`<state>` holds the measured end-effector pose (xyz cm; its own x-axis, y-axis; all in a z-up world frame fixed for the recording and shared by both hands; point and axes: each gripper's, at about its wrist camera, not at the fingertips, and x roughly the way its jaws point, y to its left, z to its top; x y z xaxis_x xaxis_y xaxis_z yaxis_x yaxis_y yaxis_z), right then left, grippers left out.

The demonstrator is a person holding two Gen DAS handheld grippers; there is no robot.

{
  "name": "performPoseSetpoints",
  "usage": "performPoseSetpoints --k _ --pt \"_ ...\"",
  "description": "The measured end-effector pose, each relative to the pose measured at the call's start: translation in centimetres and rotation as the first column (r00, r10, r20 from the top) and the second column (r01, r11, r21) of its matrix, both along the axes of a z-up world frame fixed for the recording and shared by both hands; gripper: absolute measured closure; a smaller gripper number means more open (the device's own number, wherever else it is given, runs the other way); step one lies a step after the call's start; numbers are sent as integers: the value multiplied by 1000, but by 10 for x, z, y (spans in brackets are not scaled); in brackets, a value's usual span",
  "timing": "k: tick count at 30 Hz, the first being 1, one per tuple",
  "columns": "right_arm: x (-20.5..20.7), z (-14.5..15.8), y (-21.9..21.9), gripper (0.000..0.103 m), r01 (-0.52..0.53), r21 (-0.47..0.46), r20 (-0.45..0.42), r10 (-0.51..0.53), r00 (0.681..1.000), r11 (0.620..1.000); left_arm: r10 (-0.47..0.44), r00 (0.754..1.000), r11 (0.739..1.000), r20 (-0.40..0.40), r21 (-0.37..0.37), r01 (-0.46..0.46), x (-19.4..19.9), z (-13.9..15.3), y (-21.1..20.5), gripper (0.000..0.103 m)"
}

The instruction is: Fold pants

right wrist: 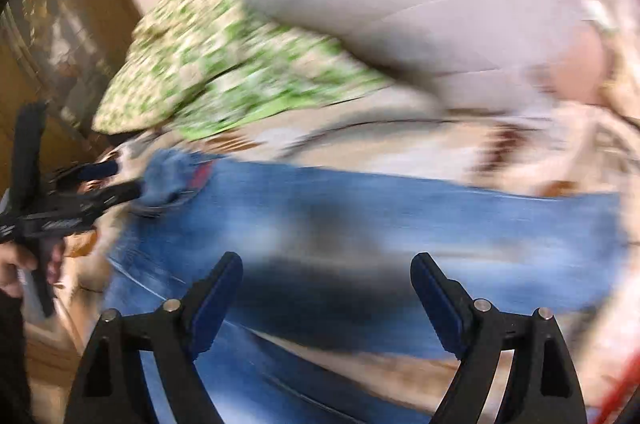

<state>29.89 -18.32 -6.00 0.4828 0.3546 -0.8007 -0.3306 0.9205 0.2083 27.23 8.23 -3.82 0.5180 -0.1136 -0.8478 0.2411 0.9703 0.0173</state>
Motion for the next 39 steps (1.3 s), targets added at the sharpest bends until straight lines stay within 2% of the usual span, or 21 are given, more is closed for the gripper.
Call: performPoseSetpoints --k 4,5,7,10,14,16,19,22,25,27,32,34,35,36,37,38,39 --pt "-9 11 -111 15 128 -104 7 -128 992 986 -211 977 977 -1 25 211 -9 -2 -101 12" --pt "-10 10 -134 15 145 -117 2 -146 989 982 -277 961 960 6 50 276 -10 -5 -135 12" --pt "-14 7 -176 15 166 -133 5 -167 986 977 -349 937 934 12 77 348 -8 -12 -175 12" --pt "-8 -3 -221 15 178 -108 -24 -181 983 978 -434 901 896 10 114 430 4 -27 -242 12" --pt "20 -23 -237 15 158 -47 -65 -161 985 986 -472 882 870 -9 160 467 22 -51 -295 12" --pt "40 -31 -233 15 139 -31 -74 -141 987 990 -485 874 864 -15 148 482 33 -54 -303 12" --pt "63 -38 -226 15 118 -17 -84 -119 989 993 -486 874 869 4 102 483 52 -47 -295 12" --pt "85 -42 -220 15 104 -26 -81 -106 991 994 -427 904 895 -23 131 426 89 -46 -269 12" --pt "106 -46 -215 15 102 -33 -104 -105 989 994 -386 917 911 -105 116 396 121 -58 -241 12" --pt "115 -51 -212 15 94 -44 -123 -99 988 995 -386 908 904 -166 130 408 130 -71 -228 12" --pt "135 -63 -207 15 88 -45 -157 -94 983 995 -419 882 866 -217 195 460 135 -97 -223 12" --pt "142 -69 -206 15 79 -53 -178 -87 980 995 -411 881 865 -234 206 458 142 -106 -224 12" --pt "144 -72 -205 16 71 -54 -186 -80 979 996 -407 880 870 -245 188 455 145 -110 -222 12" --pt "146 -75 -204 25 61 -53 -194 -70 979 997 -417 875 877 -246 146 459 146 -110 -220 29" --pt "147 -77 -201 71 39 -46 -198 -48 979 998 -432 866 879 -253 98 467 147 -109 -218 82" --pt "148 -80 -197 85 10 -56 -204 -21 979 998 -436 865 888 -249 34 458 148 -104 -217 90" --pt "147 -82 -194 85 -9 -56 -214 -4 977 998 -428 870 893 -244 35 448 148 -100 -218 92"
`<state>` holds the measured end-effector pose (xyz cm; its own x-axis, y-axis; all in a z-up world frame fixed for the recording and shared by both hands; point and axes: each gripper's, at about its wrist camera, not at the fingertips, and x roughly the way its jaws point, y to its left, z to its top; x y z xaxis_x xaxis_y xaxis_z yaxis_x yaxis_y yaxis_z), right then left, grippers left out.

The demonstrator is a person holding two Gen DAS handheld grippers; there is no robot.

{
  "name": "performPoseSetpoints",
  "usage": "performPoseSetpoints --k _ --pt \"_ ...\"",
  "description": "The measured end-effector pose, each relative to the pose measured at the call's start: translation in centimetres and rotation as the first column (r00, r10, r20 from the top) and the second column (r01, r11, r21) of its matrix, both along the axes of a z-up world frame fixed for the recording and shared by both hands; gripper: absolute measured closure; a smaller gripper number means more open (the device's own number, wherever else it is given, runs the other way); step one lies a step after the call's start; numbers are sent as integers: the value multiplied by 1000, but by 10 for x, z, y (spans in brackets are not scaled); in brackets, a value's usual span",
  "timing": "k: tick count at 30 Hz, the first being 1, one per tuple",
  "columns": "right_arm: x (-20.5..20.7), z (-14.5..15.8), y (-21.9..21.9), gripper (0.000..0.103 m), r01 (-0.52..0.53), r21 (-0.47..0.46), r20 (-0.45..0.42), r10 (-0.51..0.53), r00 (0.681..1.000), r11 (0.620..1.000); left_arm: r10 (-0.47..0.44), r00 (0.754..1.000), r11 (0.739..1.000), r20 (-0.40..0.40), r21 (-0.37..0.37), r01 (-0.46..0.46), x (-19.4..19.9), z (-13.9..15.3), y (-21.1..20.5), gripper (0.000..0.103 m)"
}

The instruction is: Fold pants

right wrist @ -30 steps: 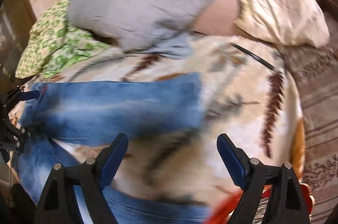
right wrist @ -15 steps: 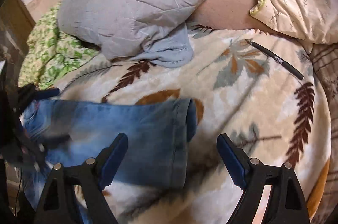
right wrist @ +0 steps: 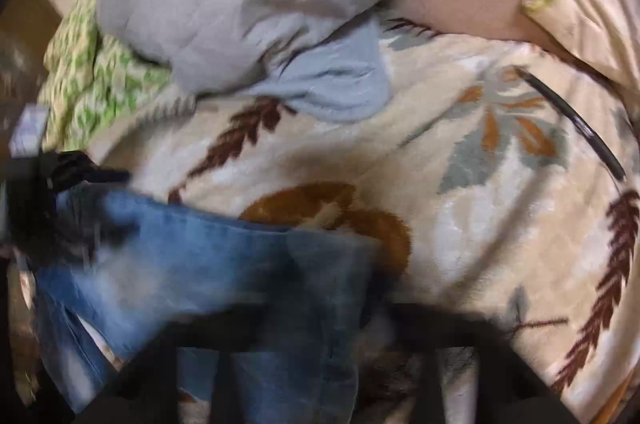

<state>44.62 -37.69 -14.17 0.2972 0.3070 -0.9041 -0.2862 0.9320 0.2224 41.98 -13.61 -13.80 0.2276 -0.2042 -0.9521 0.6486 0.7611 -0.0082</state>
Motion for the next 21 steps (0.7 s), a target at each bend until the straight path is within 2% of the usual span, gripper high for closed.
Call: performPoseSetpoints --k 3,5,9,12,16,18,21 --pt "-10 9 10 85 -37 -39 38 38 999 999 -51 997 998 55 37 49 -15 15 -7 95" --pt "-19 21 9 85 -36 -34 60 38 997 999 -47 995 999 86 0 47 -29 36 -6 95" --pt "-61 69 -3 85 -48 -14 148 49 988 999 -59 986 996 156 -59 69 -72 79 3 95" --pt "-102 101 -10 85 -60 -16 212 62 975 998 -94 976 990 197 -82 111 -126 111 3 95" --pt "-174 129 -11 85 -79 -74 279 96 955 994 -127 968 980 214 -126 156 -201 129 -1 95" --pt "-211 131 -11 85 -85 -117 295 116 948 989 -130 968 976 216 -146 164 -230 133 -4 95" --pt "-259 119 -17 85 -82 -140 289 120 950 987 -151 964 972 218 -145 184 -274 120 -13 95"
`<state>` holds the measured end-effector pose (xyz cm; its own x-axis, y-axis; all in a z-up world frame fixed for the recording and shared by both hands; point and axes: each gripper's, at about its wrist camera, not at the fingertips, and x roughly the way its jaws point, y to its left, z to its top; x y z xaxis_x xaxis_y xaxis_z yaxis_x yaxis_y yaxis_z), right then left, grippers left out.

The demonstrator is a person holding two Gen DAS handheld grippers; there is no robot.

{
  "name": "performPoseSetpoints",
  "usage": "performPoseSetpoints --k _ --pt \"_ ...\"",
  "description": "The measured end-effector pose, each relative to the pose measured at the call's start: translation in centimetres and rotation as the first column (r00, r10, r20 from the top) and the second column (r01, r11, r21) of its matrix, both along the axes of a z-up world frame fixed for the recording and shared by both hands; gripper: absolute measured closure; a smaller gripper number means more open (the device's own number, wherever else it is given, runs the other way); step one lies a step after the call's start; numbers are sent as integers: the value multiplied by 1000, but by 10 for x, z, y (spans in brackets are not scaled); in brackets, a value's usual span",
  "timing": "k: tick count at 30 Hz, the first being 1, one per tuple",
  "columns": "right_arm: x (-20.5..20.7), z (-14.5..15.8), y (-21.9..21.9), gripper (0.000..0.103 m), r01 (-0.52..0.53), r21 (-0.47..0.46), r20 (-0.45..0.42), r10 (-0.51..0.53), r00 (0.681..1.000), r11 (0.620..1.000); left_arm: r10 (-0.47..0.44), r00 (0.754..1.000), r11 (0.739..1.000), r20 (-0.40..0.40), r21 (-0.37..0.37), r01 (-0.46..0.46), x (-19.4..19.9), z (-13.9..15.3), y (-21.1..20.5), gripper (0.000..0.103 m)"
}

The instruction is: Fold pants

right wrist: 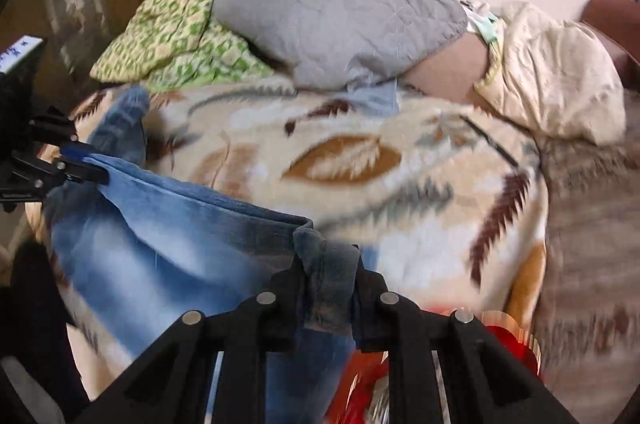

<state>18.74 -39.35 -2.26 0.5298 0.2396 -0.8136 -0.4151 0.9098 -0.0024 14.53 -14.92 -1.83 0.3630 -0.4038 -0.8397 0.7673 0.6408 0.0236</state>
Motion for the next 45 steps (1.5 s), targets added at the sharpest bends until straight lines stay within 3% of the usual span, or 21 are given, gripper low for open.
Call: performPoseSetpoints --k 4,9,13,14,16,20,21,22,23,24,25,27,30,33,37,41,45 --pt "-47 -40 0 85 -8 -54 -77 4 997 999 -17 996 999 -84 43 20 -42 -54 -10 94" --pt "-80 -96 2 83 -4 -76 -196 -11 981 997 14 985 994 -171 109 5 -56 -116 -10 93" --pt "-82 -105 2 74 53 -85 -177 -68 982 995 97 968 995 -229 -5 -101 -44 -121 4 91" --pt "-80 -104 2 70 65 -92 -175 -80 981 994 96 971 995 -217 -13 -101 -45 -121 5 91" --pt "-78 -105 0 48 97 -134 -160 -118 980 986 97 977 995 -191 -18 -102 -52 -121 6 91" --pt "-77 -100 -5 42 128 -138 -182 -152 972 982 107 979 993 -173 -26 -113 -56 -119 7 91" --pt "-80 -98 -3 33 125 -141 -187 -150 971 982 98 980 994 -174 -32 -105 -59 -115 8 87" --pt "-86 -91 0 26 121 -151 -179 -148 973 981 97 979 994 -180 -28 -104 -65 -110 11 67" --pt "-91 -82 4 26 119 -169 -148 -144 978 978 100 978 994 -182 -29 -107 -66 -106 14 52" --pt "-99 -73 9 25 114 -184 -116 -137 984 976 111 981 992 -159 -41 -119 -70 -96 18 23" --pt "-104 -63 14 24 100 -190 -91 -119 989 977 126 984 990 -126 -52 -133 -74 -88 18 13" --pt "-116 -45 22 21 82 -191 -45 -92 995 978 150 988 985 -33 -76 -152 -84 -64 33 13" --pt "-120 -20 39 20 74 -159 4 -74 997 985 213 977 975 -19 -65 -214 -84 -44 59 13" --pt "-117 -2 67 20 31 -94 20 -29 999 995 282 959 957 -17 -69 -282 -79 -32 93 13" --pt "-110 3 118 20 -70 -25 16 70 997 997 405 914 913 -1 -57 -404 -65 -18 150 13" --pt "-96 -7 165 20 -149 48 -17 149 989 988 545 838 838 -23 -30 -546 -43 -7 209 13" --pt "-78 -19 209 20 -165 107 -60 172 983 980 623 782 782 1 -17 -623 -23 7 244 13"
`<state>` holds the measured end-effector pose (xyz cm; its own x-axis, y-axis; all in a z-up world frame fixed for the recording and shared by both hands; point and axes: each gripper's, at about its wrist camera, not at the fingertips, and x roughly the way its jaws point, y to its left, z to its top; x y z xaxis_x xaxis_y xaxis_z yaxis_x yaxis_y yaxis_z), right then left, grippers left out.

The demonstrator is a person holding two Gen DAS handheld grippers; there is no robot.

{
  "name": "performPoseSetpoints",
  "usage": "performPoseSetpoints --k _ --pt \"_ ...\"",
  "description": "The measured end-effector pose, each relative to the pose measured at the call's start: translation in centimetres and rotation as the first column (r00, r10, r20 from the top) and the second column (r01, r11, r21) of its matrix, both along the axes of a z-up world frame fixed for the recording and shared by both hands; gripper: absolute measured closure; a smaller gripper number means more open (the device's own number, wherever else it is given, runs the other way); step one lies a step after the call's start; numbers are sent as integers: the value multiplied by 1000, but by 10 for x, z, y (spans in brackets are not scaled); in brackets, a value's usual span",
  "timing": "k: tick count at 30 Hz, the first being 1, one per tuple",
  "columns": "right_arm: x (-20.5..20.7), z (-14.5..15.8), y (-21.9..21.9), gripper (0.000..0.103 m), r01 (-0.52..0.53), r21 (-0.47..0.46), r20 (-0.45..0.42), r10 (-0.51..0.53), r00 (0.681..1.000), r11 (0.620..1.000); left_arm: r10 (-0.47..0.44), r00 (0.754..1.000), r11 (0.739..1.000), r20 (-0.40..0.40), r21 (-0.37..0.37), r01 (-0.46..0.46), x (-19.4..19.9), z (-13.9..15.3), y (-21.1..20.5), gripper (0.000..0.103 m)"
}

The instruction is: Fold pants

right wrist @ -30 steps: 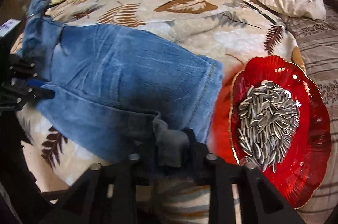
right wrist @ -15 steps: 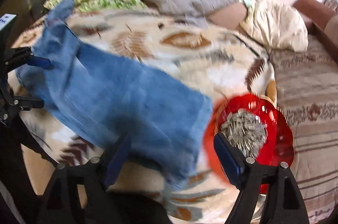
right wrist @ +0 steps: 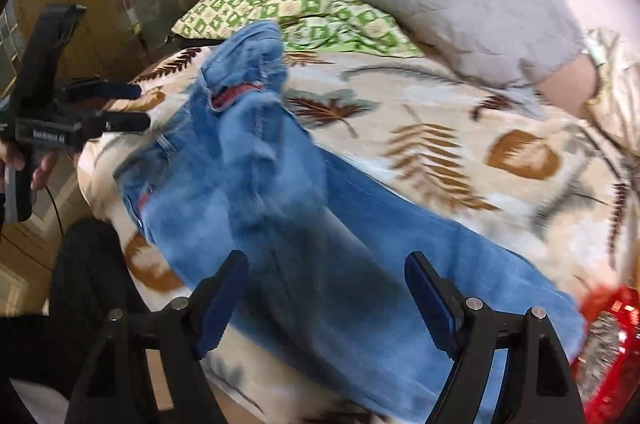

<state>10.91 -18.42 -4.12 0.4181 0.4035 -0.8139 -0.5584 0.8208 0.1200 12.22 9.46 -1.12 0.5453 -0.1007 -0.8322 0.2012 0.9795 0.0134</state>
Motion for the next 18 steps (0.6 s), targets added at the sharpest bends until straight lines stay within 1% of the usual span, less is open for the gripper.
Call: performPoseSetpoints --k 2,5,10,12,14,16,17,18 --pt "10 -3 15 20 4 27 -22 -4 1000 1000 26 1000 1000 2 10 -26 12 4 8 13" --pt "21 -4 30 20 11 74 -52 -8 999 997 32 999 999 0 -4 -32 37 11 10 13" --pt "33 -8 47 20 -4 107 -82 13 997 994 -23 1000 1000 -13 2 23 82 16 -9 13" --pt "37 -10 54 20 -15 115 -87 25 996 993 -44 998 999 -35 26 45 104 14 -18 13" --pt "43 -14 63 20 -19 122 -92 30 995 992 -58 996 995 -67 80 63 126 7 -28 13" --pt "51 -20 70 20 -15 128 -110 29 994 992 -68 992 992 -108 95 78 140 0 -31 13" --pt "55 -23 74 20 -11 129 -119 27 993 992 -72 988 992 -139 91 86 148 -6 -33 13" --pt "59 -27 77 20 -6 132 -127 23 992 991 -74 985 992 -153 87 88 151 -9 -34 13"
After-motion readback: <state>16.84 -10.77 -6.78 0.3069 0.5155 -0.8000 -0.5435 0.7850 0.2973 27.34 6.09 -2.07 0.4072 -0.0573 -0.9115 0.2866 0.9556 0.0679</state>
